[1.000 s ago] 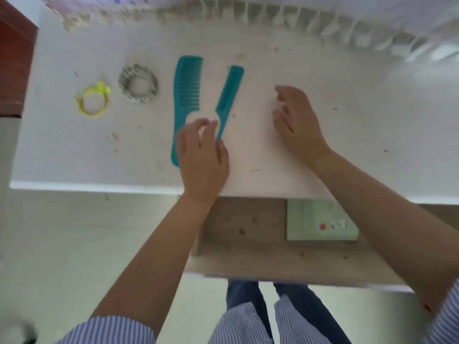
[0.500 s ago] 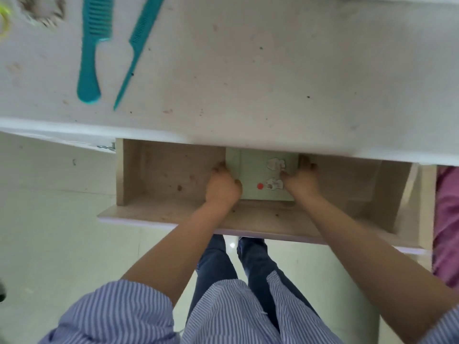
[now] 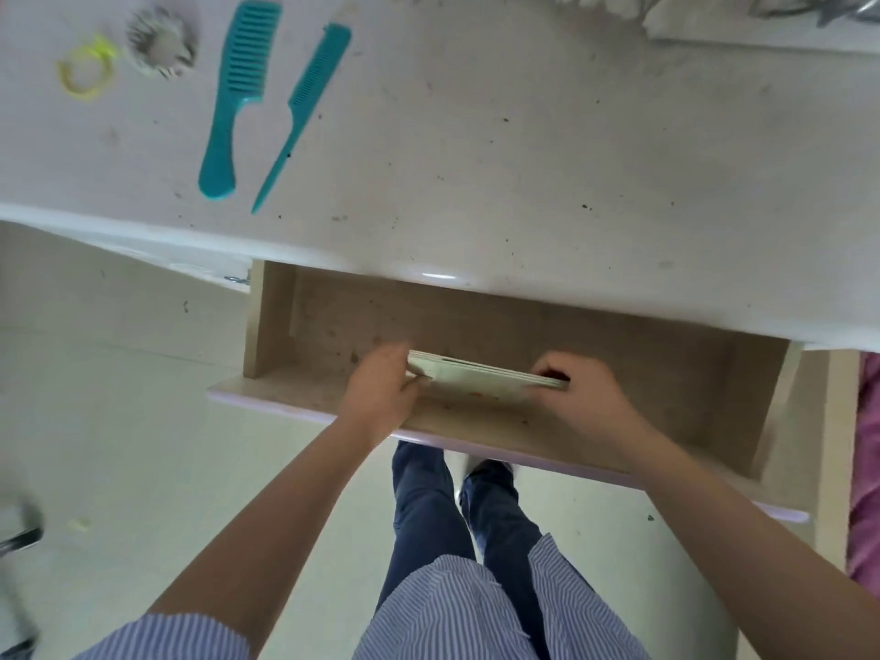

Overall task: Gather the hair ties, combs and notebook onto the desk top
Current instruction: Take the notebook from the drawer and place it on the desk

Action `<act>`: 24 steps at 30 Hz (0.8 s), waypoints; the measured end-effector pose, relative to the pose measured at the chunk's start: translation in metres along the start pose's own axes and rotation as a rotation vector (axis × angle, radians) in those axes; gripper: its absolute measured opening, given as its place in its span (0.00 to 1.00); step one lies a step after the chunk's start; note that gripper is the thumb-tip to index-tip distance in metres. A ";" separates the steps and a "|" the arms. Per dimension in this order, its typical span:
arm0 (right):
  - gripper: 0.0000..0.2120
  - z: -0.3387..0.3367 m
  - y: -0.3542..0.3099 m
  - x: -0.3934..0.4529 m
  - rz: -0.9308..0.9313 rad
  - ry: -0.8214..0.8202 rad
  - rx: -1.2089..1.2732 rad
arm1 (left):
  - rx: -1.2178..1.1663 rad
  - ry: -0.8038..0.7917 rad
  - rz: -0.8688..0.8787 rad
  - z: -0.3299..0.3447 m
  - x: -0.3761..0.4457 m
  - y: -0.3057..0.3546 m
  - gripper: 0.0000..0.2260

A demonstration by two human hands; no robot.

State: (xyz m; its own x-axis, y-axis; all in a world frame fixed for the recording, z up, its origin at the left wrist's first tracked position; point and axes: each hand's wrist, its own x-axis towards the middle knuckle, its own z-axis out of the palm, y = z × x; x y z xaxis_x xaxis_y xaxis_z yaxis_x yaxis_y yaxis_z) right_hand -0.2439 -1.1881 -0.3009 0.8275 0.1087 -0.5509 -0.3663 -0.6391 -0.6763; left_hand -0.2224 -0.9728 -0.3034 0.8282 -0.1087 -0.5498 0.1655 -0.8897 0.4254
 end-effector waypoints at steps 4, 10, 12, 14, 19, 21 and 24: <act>0.08 -0.026 -0.040 -0.007 -0.370 0.061 -0.285 | -0.045 0.253 0.259 -0.050 -0.008 0.018 0.09; 0.12 -0.060 -0.093 0.043 -0.169 0.415 0.234 | 0.138 0.742 0.396 -0.117 0.022 0.054 0.18; 0.10 -0.064 -0.105 0.070 -0.075 0.465 0.348 | 0.249 0.647 0.392 -0.115 0.030 0.049 0.19; 0.14 -0.062 -0.110 0.094 0.009 0.463 0.340 | 0.333 0.497 0.327 -0.102 0.036 0.037 0.23; 0.21 -0.054 -0.108 0.112 0.084 0.516 -0.114 | 0.392 0.315 0.284 -0.075 0.047 0.008 0.27; 0.22 -0.061 -0.101 0.100 0.061 0.510 -0.268 | 0.421 0.297 0.280 -0.069 0.045 0.005 0.28; 0.18 -0.058 -0.076 0.057 -0.136 0.451 -0.335 | 0.497 0.293 0.396 -0.055 0.029 0.001 0.33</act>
State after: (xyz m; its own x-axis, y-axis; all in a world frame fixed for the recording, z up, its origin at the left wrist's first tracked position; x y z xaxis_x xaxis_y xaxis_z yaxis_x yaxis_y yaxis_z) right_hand -0.1447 -1.1779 -0.2527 0.9842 -0.0821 -0.1571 -0.1503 -0.8564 -0.4940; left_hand -0.1686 -0.9522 -0.2797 0.8975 -0.4047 -0.1753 -0.3851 -0.9128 0.1359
